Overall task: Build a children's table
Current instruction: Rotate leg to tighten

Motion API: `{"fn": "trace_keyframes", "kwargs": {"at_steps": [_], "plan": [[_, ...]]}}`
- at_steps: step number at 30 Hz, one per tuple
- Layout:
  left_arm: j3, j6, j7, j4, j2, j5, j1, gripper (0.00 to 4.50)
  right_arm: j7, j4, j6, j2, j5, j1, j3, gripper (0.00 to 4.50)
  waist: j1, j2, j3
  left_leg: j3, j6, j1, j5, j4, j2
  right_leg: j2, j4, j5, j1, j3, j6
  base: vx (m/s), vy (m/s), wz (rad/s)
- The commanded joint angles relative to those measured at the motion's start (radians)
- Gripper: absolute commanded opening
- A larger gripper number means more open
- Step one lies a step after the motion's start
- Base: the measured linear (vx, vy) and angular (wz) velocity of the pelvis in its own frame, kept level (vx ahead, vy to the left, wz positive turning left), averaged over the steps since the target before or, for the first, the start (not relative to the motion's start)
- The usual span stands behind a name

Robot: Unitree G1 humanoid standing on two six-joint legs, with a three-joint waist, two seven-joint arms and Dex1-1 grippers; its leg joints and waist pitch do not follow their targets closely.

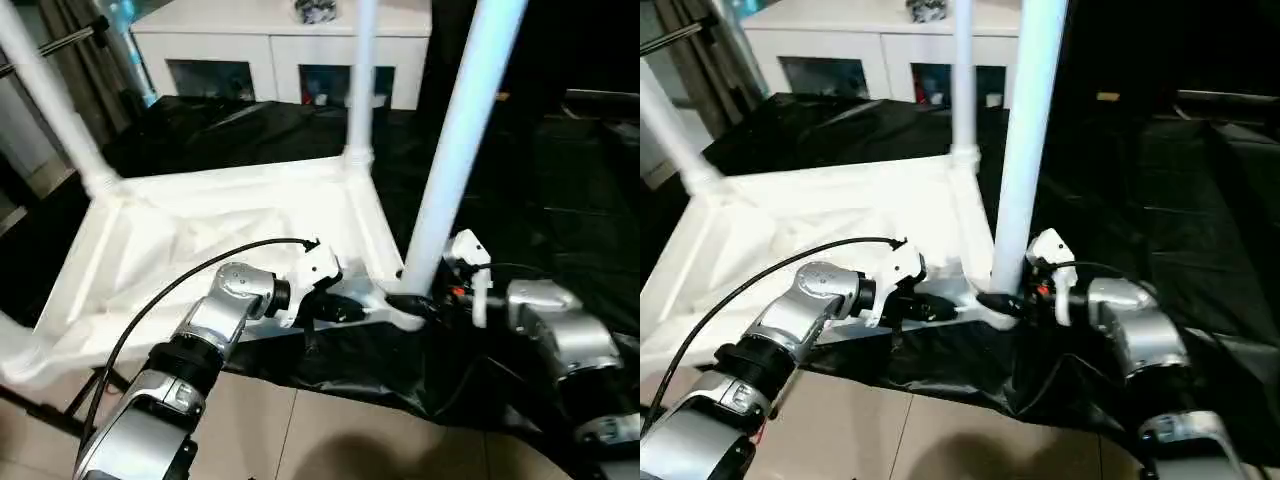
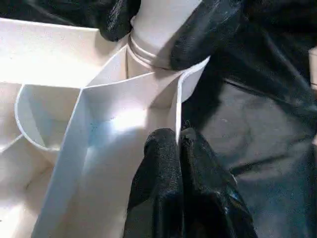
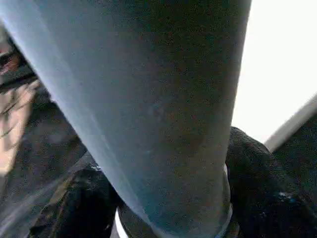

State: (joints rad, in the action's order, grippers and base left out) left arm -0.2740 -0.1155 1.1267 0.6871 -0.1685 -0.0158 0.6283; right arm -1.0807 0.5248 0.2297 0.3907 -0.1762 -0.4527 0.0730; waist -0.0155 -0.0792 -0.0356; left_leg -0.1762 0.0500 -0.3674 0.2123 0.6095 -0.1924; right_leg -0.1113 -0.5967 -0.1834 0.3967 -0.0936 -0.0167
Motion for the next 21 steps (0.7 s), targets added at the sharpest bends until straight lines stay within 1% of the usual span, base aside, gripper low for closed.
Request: {"fn": "trace_keyframes", "kwargs": {"at_steps": [1, 2, 3, 4, 5, 6, 7, 8, 9, 10, 11, 12, 13, 14, 15, 16, 17, 18, 19, 20, 21], "plan": [[0.019, -0.01, -0.098, 0.021, 0.056, -0.005, 0.041, 0.0, 0.147, 0.082, 0.017, -0.101, 0.062, 0.025, 0.053, 2.57, 0.005, 0.018, 0.055, 0.006, -0.082, 0.001, 0.162, -0.075, -0.03, -0.037, 0.077, -0.25, -0.053, 0.038, -0.22, 0.0, 0.0, 0.0], [0.029, -0.013, -0.154, 0.044, 0.074, -0.013, 0.056, 0.0, 0.229, 0.113, 0.013, -0.141, 0.08, 0.021, 0.05, 2.56, 0.011, 0.016, 0.052, 0.006, -0.076, 0.001, 0.172, -0.077, -0.028, -0.036, 0.08, -0.26, -0.052, 0.037, -0.217, 0.0, 0.0, 0.0], [0.036, -0.017, -0.196, 0.062, 0.088, -0.018, 0.068, 0.0, 0.296, 0.138, 0.009, -0.178, 0.091, 0.017, 0.047, 2.56, 0.022, 0.016, 0.048, 0.009, -0.052, 0.003, 0.212, -0.084, -0.026, -0.036, 0.087, -0.323, -0.052, 0.033, -0.2, 0.0, 0.0, 0.0], [0.042, -0.017, -0.235, 0.077, 0.101, -0.023, 0.079, 0.0, 0.356, 0.158, 0.008, -0.213, 0.101, 0.008, 0.047, 2.56, 0.029, 0.016, 0.043, 0.009, -0.032, 0.011, 0.265, -0.084, -0.023, -0.035, 0.097, -0.407, -0.046, 0.031, -0.174, 0.0, 0.0, 0.0], [0.043, -0.017, -0.241, 0.079, 0.103, -0.024, 0.081, 0.0, 0.364, 0.16, 0.008, -0.218, 0.102, 0.007, 0.046, 2.55, 0.035, 0.017, 0.039, 0.01, -0.024, 0.015, 0.296, -0.086, -0.021, -0.035, 0.102, -0.45, -0.043, 0.03, -0.165, 0.0, 0.0, 0.0], [0.047, -0.019, -0.273, 0.092, 0.116, -0.026, 0.091, 0.0, 0.449, 0.187, -0.002, -0.261, 0.116, -0.011, 0.043, 2.55, 0.044, 0.019, 0.034, 0.013, -0.019, 0.02, 0.351, -0.087, -0.019, -0.035, 0.113, -0.53, -0.041, 0.027, -0.139, 0.0, 0.0, 0.0], [0.047, -0.019, -0.288, 0.099, 0.122, -0.028, 0.097, 0.0, 0.514, 0.211, -0.007, -0.288, 0.131, -0.03, 0.042, 2.54, 0.05, 0.016, 0.039, 0.017, -0.015, 0.023, 0.364, -0.088, -0.018, -0.038, 0.115, -0.55, -0.04, 0.027, -0.125, 0.0, 0.0, 0.0], [0.047, -0.017, -0.298, 0.103, 0.126, -0.03, 0.102, 0.0, 0.562, 0.229, -0.008, -0.306, 0.145, -0.047, 0.043, 2.54, 0.054, 0.015, 0.038, 0.019, -0.014, 0.02, 0.366, -0.091, -0.018, -0.038, 0.116, -0.556, -0.04, 0.027, -0.12, 0.0, 0.0, 0.0], [0.047, -0.017, -0.298, 0.103, 0.126, -0.03, 0.102, 0.0, 0.562, 0.229, -0.008, -0.306, 0.145, -0.047, 0.043, 2.54, 0.065, 0.014, 0.039, 0.024, -0.008, 0.014, 0.373, -0.094, -0.018, -0.036, 0.115, -0.555, -0.044, 0.023, -0.113, 0.0, 0.0, 0.0], [0.041, -0.006, -0.301, 0.106, 0.128, -0.033, 0.108, 0.0, 0.593, 0.26, -0.036, -0.327, 0.177, -0.081, 0.067, 2.54, 0.072, 0.025, 0.041, 0.024, -0.015, 0.013, 0.376, -0.094, -0.019, -0.037, 0.118, -0.545, -0.044, 0.023, -0.109, 0.0, 0.0, 0.0], [0.039, -0.003, -0.299, 0.106, 0.127, -0.034, 0.109, 0.0, 0.582, 0.261, -0.048, -0.33, 0.174, -0.084, 0.068, 2.54, 0.073, 0.019, 0.043, 0.024, -0.019, 0.016, 0.375, -0.094, -0.019, -0.039, 0.117, -0.537, -0.041, 0.023, -0.115, 0.0, 0.0, 0.0], [0.038, 0.007, -0.283, 0.109, 0.125, -0.039, 0.111, 0.0, 0.554, 0.272, -0.078, -0.341, 0.152, -0.096, 0.042, 2.54, 0.077, 0.025, 0.045, 0.023, -0.038, 0.008, 0.349, -0.096, -0.022, -0.039, 0.114, -0.469, -0.047, 0.027, -0.14, 0.0, 0.0, 0.0], [0.038, 0.007, -0.283, 0.109, 0.125, -0.039, 0.111, 0.0, 0.553, 0.273, -0.079, -0.341, 0.151, -0.096, 0.042, 2.54, 0.077, 0.021, 0.044, 0.023, -0.044, 0.006, 0.346, -0.097, -0.023, -0.039, 0.109, -0.453, -0.048, 0.028, -0.148, 0.0, 0.0, 0.0], [0.038, 0.008, -0.277, 0.11, 0.124, -0.039, 0.111, 0.0, 0.547, 0.276, -0.083, -0.344, 0.142, -0.101, 0.03, 2.89, 0.078, 0.02, 0.043, 0.023, -0.047, 0.004, 0.347, -0.098, -0.024, -0.038, 0.109, -0.448, -0.048, 0.027, -0.152, 0.0, 0.0, 0.0], [0.039, 0.013, -0.27, 0.11, 0.121, -0.039, 0.111, 0.0, 0.529, 0.275, -0.079, -0.344, 0.126, -0.105, 0.017, 3.1, 0.08, 0.019, 0.045, 0.022, -0.051, 0.004, 0.337, -0.096, -0.025, -0.04, 0.108, -0.426, -0.049, 0.029, -0.163, 0.0, 0.0, 0.0], [0.038, 0.017, -0.257, 0.108, 0.117, -0.037, 0.109, 0.0, 0.503, 0.268, -0.068, -0.339, 0.106, -0.109, 0.005, 3.27, 0.081, 0.026, 0.047, 0.021, -0.058, 0.002, 0.322, -0.096, -0.026, -0.04, 0.104, -0.398, -0.05, 0.031, -0.176, 0.0, 0.0, 0.0], [0.037, 0.019, -0.25, 0.107, 0.114, -0.035, 0.107, 0.0, 0.487, 0.264, -0.059, -0.336, 0.093, -0.111, -0.003, 3.27, 0.08, 0.024, 0.047, 0.02, -0.062, 0.002, 0.314, -0.096, -0.025, -0.04, 0.102, -0.387, -0.051, 0.032, -0.183, 0.0, 0.0, 0.0], [0.033, 0.024, -0.234, 0.103, 0.108, -0.031, 0.104, 0.0, 0.459, 0.256, -0.052, -0.326, 0.08, -0.113, -0.006, 3.46, 0.079, 0.023, 0.048, 0.018, -0.07, 0.003, 0.301, -0.094, -0.026, -0.041, 0.102, -0.362, -0.051, 0.034, -0.195, 0.0, 0.0, 0.0], [0.031, 0.027, -0.227, 0.101, 0.105, -0.028, 0.103, 0.0, 0.448, 0.254, -0.05, -0.322, 0.075, -0.114, -0.007, 3.46, 0.079, 0.022, 0.049, 0.019, -0.077, -0.001, 0.279, -0.094, -0.027, -0.043, 0.098, -0.331, -0.056, 0.034, -0.205, 0.0, 0.0, 0.0], [0.026, 0.037, -0.196, 0.093, 0.098, -0.021, 0.096, 0.0, 0.415, 0.242, -0.047, -0.305, 0.072, -0.113, 0.0, 3.59, 0.079, 0.019, 0.05, 0.018, -0.08, -0.002, 0.268, -0.093, -0.028, -0.042, 0.095, -0.311, -0.057, 0.034, -0.209, 0.0, 0.0, 0.0], [0.026, 0.037, -0.196, 0.093, 0.098, -0.021, 0.096, 0.0, 0.415, 0.242, -0.047, -0.305, 0.072, -0.113, 0.0, 3.68, 0.079, 0.024, 0.053, 0.016, -0.089, -0.003, 0.249, -0.091, -0.026, -0.042, 0.093, -0.28, -0.059, 0.034, -0.217, 0.0, 0.0, 0.0]]}}
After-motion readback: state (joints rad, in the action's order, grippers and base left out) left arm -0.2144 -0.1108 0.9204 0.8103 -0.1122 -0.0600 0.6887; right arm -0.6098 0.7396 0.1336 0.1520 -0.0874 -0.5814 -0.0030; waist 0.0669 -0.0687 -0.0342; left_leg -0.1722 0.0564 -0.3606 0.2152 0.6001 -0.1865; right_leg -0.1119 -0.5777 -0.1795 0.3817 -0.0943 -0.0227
